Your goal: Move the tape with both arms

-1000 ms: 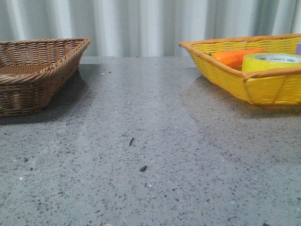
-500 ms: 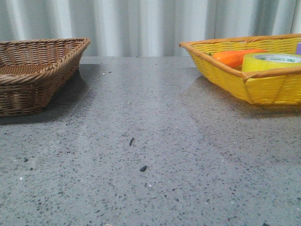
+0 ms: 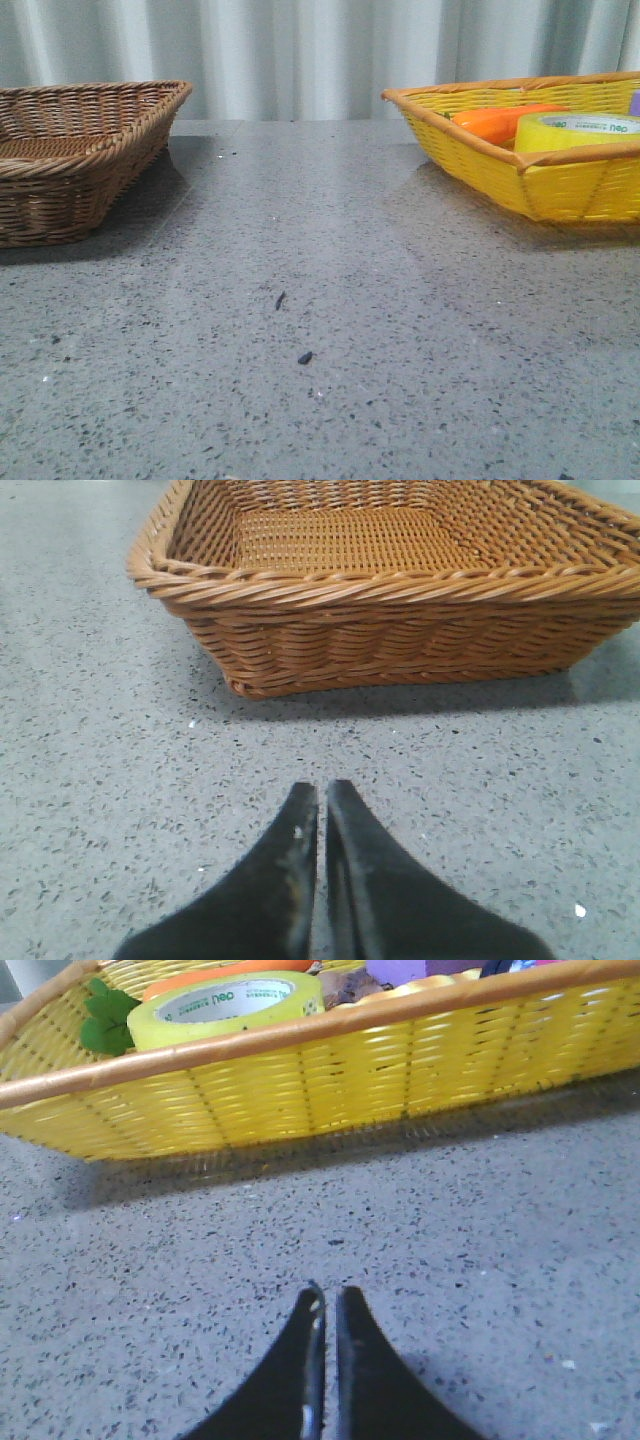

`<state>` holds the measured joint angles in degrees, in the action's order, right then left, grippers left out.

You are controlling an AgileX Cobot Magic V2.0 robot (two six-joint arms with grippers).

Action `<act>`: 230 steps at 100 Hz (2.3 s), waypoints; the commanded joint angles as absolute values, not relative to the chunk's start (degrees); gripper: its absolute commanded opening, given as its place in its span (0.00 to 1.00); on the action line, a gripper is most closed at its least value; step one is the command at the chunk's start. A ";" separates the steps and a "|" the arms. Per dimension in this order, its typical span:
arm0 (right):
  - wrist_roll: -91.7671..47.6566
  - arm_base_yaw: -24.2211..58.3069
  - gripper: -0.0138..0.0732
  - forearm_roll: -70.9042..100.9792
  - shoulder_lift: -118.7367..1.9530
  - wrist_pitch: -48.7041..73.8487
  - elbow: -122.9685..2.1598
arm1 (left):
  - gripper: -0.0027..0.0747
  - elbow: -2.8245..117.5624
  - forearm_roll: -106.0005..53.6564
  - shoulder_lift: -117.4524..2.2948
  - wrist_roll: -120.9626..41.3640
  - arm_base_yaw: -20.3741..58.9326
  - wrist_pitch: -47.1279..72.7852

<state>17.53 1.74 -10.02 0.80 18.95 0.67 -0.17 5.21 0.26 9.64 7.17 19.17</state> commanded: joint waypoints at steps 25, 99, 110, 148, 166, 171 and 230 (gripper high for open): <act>17.19 1.78 0.08 -12.89 1.71 14.55 1.91 | 0.01 -0.71 5.35 1.95 10.30 7.08 15.74; 17.43 1.78 0.08 -10.75 1.71 -3.97 1.91 | 0.01 -0.71 -23.83 1.95 10.30 7.08 1.98; 17.43 1.78 0.08 -10.75 1.71 -3.71 1.91 | 0.01 -0.71 -23.83 1.95 10.30 7.08 1.82; 17.56 1.78 0.08 -7.17 1.71 -5.04 1.91 | 0.01 -0.71 -23.83 1.95 10.30 7.08 1.82; 17.83 1.78 0.08 8.26 1.71 -8.20 1.91 | 0.01 -0.71 -23.83 1.95 10.30 7.08 0.00; 17.83 1.78 0.08 9.84 1.71 -8.06 1.91 | 0.01 -0.71 -23.83 1.95 10.30 7.08 -1.09; 17.82 1.78 0.10 10.73 0.67 3.03 -7.67 | 0.01 4.72 -27.05 0.65 10.30 7.35 -3.32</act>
<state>18.13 1.74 11.63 0.80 1.85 -1.52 0.41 -26.18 0.26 9.68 7.17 -0.94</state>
